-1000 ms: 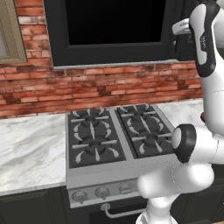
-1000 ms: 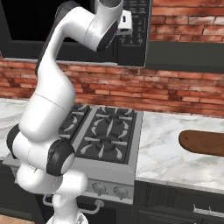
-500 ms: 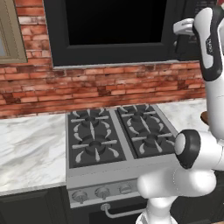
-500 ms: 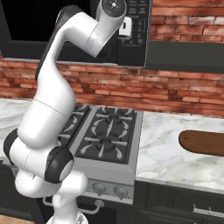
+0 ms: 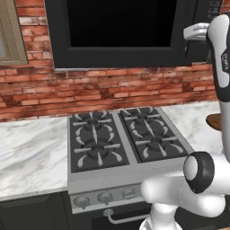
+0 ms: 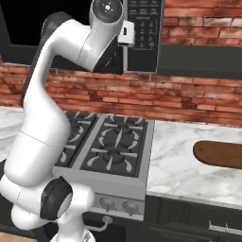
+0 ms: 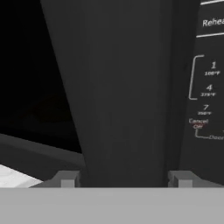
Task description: Retrieve the reheated potato from the microwave, then place the potato, cheese, and condiment on the cutting board.
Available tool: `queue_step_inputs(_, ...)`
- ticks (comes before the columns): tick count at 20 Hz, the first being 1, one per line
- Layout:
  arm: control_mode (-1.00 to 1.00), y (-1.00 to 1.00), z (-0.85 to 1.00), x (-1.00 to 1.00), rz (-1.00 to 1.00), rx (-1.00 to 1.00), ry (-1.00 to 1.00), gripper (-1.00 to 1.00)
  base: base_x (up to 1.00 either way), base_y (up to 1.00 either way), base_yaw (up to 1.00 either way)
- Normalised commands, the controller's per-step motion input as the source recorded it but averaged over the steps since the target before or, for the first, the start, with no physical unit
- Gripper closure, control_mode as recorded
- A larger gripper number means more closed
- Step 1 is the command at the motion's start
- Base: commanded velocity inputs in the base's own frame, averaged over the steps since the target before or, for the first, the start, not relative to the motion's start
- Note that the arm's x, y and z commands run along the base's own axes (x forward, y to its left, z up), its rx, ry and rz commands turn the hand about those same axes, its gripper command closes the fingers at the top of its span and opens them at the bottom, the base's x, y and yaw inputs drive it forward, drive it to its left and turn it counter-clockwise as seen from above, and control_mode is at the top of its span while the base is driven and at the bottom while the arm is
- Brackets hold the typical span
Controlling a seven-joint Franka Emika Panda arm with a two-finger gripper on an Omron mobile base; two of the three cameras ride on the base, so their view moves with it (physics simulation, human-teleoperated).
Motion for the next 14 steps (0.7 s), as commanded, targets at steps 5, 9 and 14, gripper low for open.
queue_step_inputs(5,-1.00,0.24,-0.01,-0.70,-0.03,0.00,0.00,1.00,0.00,0.00,0.00)
queue_step_inputs(9,-1.00,0.24,0.00,-0.67,-0.06,0.00,0.00,1.00,0.00,0.00,0.00)
queue_step_inputs(14,-1.00,0.20,0.00,-0.66,-0.02,0.00,0.04,1.00,0.00,0.00,0.00)
